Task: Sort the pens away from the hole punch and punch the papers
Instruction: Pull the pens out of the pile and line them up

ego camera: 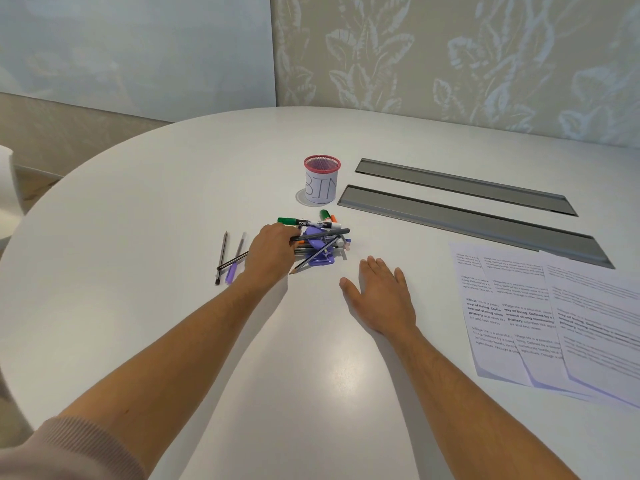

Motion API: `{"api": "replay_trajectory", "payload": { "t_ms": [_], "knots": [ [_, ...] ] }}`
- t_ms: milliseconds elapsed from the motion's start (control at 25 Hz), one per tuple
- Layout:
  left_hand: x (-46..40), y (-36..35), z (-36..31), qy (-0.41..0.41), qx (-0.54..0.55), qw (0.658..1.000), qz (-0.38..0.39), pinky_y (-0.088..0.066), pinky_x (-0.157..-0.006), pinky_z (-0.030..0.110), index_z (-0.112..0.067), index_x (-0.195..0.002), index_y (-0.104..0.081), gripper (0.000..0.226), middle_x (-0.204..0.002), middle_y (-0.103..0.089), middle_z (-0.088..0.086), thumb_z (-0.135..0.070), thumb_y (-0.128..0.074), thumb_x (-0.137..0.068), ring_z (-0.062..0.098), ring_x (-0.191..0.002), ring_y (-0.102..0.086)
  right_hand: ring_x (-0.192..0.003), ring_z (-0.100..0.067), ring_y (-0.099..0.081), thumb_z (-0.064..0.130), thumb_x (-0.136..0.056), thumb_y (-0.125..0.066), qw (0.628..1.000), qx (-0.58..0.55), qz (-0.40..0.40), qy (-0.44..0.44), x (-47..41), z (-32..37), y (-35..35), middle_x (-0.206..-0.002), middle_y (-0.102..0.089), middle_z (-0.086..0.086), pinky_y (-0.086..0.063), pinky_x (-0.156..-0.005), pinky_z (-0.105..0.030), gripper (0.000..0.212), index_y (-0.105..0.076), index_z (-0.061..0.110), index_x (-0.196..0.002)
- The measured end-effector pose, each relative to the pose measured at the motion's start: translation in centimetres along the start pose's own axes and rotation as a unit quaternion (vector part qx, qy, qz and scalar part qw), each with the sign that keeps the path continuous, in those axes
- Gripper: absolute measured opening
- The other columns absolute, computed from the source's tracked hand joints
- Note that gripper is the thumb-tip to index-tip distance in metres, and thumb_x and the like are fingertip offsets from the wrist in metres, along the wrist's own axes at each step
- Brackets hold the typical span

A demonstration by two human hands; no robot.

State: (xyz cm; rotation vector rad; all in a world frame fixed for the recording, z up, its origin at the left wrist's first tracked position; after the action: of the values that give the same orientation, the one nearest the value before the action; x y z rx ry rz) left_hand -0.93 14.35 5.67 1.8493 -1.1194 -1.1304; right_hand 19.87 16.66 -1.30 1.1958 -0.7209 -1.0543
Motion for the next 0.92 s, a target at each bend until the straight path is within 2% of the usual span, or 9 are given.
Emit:
{"api": "replay_trajectory", "payload": {
  "t_ms": [240, 360, 480, 600, 760, 920],
  "knots": [
    [0.9, 1.0, 0.5, -0.015, 0.043, 0.997, -0.055, -0.041, -0.075, 0.035, -0.01, -0.1, -0.074, 0.02, -0.096, -0.072, 0.012, -0.01, -0.055, -0.093, 0.033, -0.092, -0.06, -0.152, -0.015, -0.011, 0.063, -0.098, -0.022, 1.0, 0.002, -0.003, -0.001, 0.0, -0.1, -0.1, -0.165, -0.02, -0.001, 0.0, -0.124, -0.043, 0.075, -0.024, 0.016, -0.156],
    [1.6, 2.3, 2.0, 0.023, 0.051, 0.992, -0.109, -0.044, -0.081, 0.04, -0.014, -0.108, -0.073, 0.021, -0.1, -0.073, 0.01, -0.017, -0.059, -0.093, 0.032, -0.095, -0.06, -0.152, -0.015, -0.012, 0.063, -0.097, -0.023, 1.0, 0.0, -0.004, 0.001, -0.1, -0.1, -0.2, -0.164, -0.021, -0.001, -0.002, -0.124, -0.044, 0.075, -0.026, 0.015, -0.155],
    [2.3, 3.7, 4.1, 0.084, 0.048, 0.984, -0.151, -0.042, -0.082, 0.042, -0.018, -0.107, -0.072, 0.021, -0.099, -0.072, 0.007, -0.019, -0.056, -0.094, 0.031, -0.097, -0.057, -0.152, -0.015, -0.012, 0.063, -0.098, -0.023, 1.0, 0.003, -0.004, -0.001, -0.1, -0.2, -0.2, -0.165, -0.02, -0.001, -0.002, -0.124, -0.043, 0.075, -0.025, 0.015, -0.155],
    [3.5, 4.9, 6.3, 0.137, 0.005, 0.977, -0.166, -0.037, -0.079, 0.041, -0.018, -0.097, -0.073, 0.021, -0.09, -0.071, 0.008, -0.019, -0.052, -0.094, 0.034, -0.097, -0.056, -0.152, -0.015, -0.012, 0.063, -0.098, -0.022, 1.0, 0.01, -0.003, -0.001, -0.1, -0.1, -0.2, -0.164, -0.02, -0.001, -0.002, -0.124, -0.043, 0.075, -0.025, 0.015, -0.155],
    [4.9, 5.3, 9.6, 0.194, -0.048, 0.967, -0.155, -0.03, -0.071, 0.037, -0.014, -0.077, -0.067, 0.024, -0.075, -0.065, 0.008, -0.017, -0.048, -0.092, 0.034, -0.087, -0.053, -0.152, -0.015, -0.012, 0.062, -0.098, -0.023, 1.0, 0.012, 0.0, -0.002, -0.1, 0.0, -0.1, -0.165, -0.02, -0.001, -0.001, -0.123, -0.043, 0.074, -0.024, 0.015, -0.156],
    [5.5, 4.8, 11.4, 0.22, -0.079, 0.965, -0.12, -0.029, -0.069, 0.035, -0.015, -0.072, -0.065, 0.028, -0.073, -0.064, 0.007, -0.017, -0.046, -0.093, 0.03, -0.082, -0.047, -0.152, -0.015, -0.012, 0.062, -0.098, -0.023, 1.0, 0.016, 0.002, -0.005, -0.1, -0.1, 0.0, -0.165, -0.02, 0.0, -0.001, -0.123, -0.043, 0.074, -0.024, 0.016, -0.156]
  ]
}}
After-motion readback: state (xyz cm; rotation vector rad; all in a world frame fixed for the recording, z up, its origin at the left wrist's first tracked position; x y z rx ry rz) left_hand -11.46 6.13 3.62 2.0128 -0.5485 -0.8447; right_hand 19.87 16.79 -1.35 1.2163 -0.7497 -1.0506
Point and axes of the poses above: each hand's wrist, its own x-axis away from the middle knuckle, its own y-axis out of the back of the hand, z = x × y, the point moved 7 cm from there along -x, towards the middle knuckle
